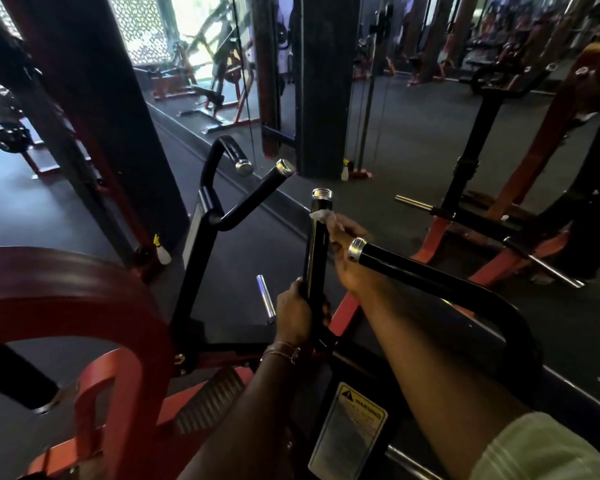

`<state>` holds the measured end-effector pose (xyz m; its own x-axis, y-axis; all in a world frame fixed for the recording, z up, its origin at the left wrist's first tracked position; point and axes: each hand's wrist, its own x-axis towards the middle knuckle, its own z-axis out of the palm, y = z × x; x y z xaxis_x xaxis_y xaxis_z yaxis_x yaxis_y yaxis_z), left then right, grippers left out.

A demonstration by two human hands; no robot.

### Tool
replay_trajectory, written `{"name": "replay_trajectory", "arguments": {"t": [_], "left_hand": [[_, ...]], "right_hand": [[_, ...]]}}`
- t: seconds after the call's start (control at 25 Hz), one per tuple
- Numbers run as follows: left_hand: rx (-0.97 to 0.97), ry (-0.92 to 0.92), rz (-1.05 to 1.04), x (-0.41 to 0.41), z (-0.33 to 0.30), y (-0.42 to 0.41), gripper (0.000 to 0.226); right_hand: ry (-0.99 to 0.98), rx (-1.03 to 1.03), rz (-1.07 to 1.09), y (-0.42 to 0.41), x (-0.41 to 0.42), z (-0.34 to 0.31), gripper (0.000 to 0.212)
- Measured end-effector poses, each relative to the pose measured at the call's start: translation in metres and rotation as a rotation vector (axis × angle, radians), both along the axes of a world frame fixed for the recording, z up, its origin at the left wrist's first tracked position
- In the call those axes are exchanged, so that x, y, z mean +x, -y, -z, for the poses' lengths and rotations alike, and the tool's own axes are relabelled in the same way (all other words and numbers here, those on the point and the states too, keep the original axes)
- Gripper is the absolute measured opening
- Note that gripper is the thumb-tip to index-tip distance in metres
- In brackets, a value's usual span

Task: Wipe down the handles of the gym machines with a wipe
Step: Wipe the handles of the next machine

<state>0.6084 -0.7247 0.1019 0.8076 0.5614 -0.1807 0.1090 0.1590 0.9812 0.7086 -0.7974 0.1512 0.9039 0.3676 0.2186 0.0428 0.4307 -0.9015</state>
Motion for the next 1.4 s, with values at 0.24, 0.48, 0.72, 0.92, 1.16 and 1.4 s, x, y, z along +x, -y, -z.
{"name": "replay_trajectory", "arguments": {"t": [0.24,0.48,0.72,0.92,1.16,1.4], "left_hand": [[-0.063,0.001,-0.035,0.003,0.001,0.000,0.033],[-0.115,-0.020,-0.061,0.002,-0.003,0.002,0.036],[-0.100,-0.018,-0.066,0.000,-0.005,0.006,0.035],[0.155,-0.162,-0.008,0.004,-0.003,0.000,0.032],[-0.127,-0.013,-0.083,0.002,-0.006,0.007,0.033],[-0.022,-0.014,-0.032,-0.001,-0.003,0.008,0.033]], "right_hand": [[0.100,-0.142,-0.013,0.009,0.017,0.004,0.018],[-0.067,-0.077,0.093,-0.005,0.014,0.023,0.014],[-0.185,-0.050,0.141,-0.020,0.034,-0.003,0.011],[-0.133,-0.417,-0.242,0.001,-0.003,0.031,0.020],[-0.579,0.087,-0.247,-0.036,0.029,-0.014,0.039],[-0.611,-0.041,-0.381,-0.020,0.001,0.018,0.030]]}}
